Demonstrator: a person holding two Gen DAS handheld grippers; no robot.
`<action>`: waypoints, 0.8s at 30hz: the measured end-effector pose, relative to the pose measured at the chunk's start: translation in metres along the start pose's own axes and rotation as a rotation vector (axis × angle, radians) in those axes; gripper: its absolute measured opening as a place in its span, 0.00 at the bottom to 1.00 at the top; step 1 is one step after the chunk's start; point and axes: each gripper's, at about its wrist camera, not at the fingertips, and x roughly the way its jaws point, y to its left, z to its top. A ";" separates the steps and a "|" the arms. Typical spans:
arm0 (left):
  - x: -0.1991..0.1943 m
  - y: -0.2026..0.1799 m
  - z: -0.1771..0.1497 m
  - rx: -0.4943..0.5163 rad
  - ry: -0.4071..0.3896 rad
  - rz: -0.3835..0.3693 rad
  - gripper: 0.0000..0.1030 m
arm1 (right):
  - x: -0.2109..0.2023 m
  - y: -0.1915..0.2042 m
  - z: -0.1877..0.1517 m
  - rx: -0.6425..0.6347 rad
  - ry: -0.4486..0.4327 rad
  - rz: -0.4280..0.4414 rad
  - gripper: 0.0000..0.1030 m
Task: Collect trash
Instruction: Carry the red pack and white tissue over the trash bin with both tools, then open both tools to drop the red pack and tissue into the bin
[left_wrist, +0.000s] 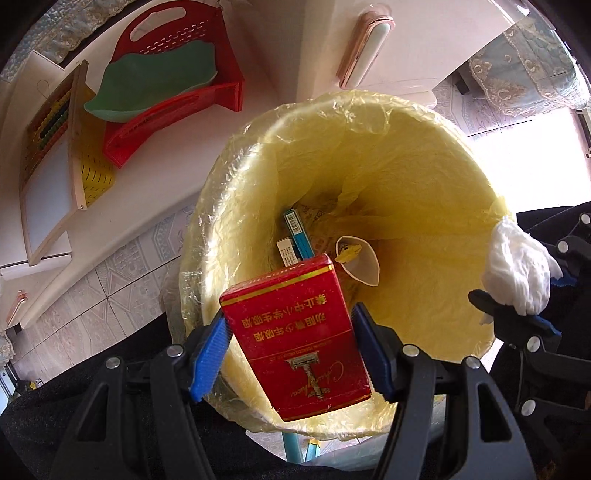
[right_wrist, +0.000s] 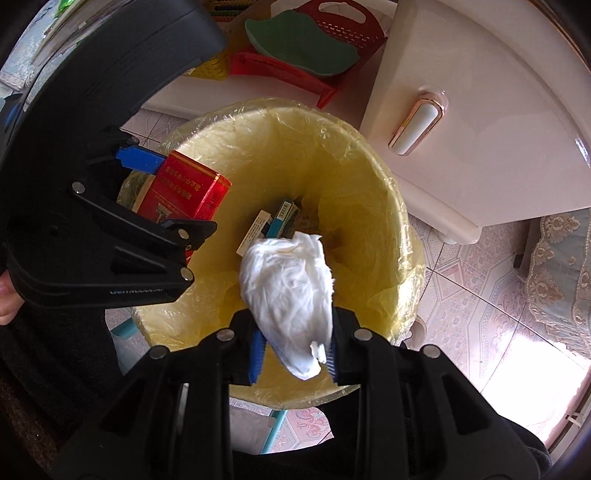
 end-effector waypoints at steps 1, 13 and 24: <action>0.004 0.000 0.001 0.002 0.009 -0.007 0.62 | 0.004 -0.001 0.000 0.005 0.006 0.008 0.25; 0.025 0.004 0.012 -0.017 0.065 -0.137 0.62 | 0.034 -0.005 -0.005 0.023 0.049 0.046 0.25; 0.026 0.008 0.015 -0.026 0.082 -0.127 0.70 | 0.037 -0.004 -0.001 0.026 0.050 0.045 0.35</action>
